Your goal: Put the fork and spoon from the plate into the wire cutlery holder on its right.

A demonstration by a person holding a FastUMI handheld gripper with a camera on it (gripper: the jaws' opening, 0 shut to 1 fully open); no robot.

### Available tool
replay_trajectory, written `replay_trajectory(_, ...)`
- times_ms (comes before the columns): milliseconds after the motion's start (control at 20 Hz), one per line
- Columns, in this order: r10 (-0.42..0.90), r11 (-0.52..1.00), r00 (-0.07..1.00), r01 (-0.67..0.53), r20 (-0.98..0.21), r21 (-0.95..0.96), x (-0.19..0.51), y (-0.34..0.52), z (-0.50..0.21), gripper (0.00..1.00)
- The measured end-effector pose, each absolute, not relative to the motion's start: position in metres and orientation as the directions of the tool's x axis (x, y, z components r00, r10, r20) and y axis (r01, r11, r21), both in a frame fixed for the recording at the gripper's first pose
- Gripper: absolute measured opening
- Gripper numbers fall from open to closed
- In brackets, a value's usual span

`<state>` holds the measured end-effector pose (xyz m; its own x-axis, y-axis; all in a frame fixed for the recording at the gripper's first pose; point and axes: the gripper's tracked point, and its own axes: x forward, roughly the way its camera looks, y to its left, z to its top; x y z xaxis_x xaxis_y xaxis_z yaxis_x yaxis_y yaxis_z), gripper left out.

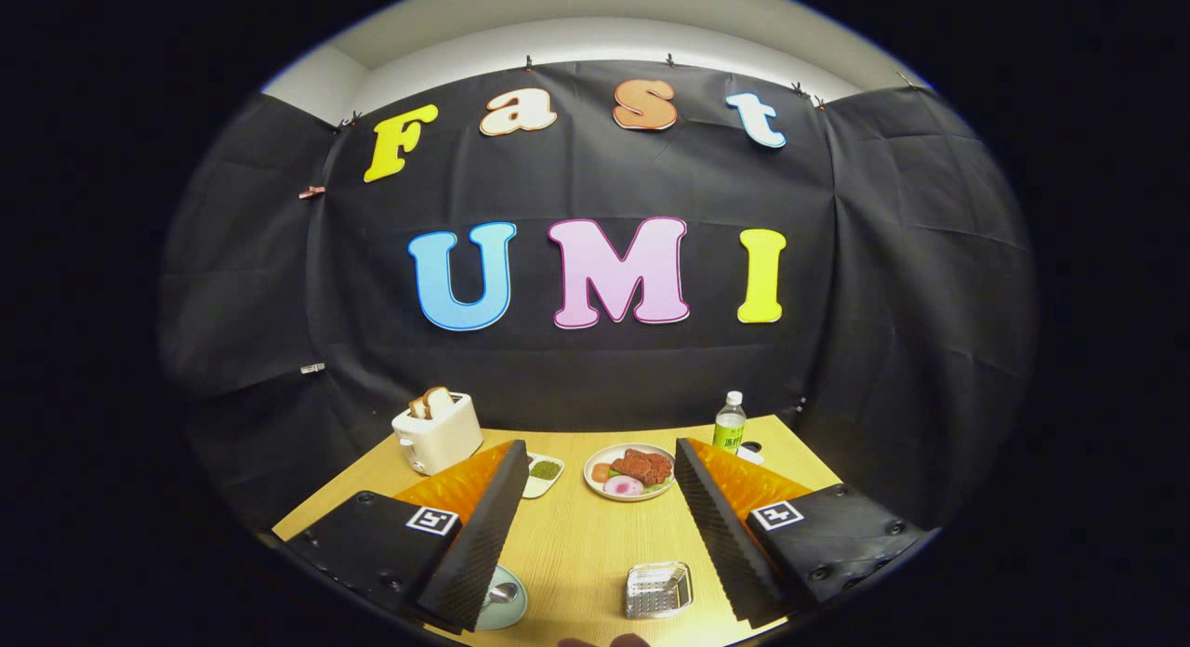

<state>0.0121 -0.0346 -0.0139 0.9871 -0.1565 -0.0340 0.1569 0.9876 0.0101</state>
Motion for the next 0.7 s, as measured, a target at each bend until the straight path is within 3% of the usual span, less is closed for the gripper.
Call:
replay_trajectory(350,-0.168,0.986,0.974,0.169,-0.152,-0.006,0.018,-0.015,-0.055,0.98)
replay_trajectory(700,-0.065,0.997,0.939,0.072,-0.339,0.008,0.021,0.046,-0.131,1.00)
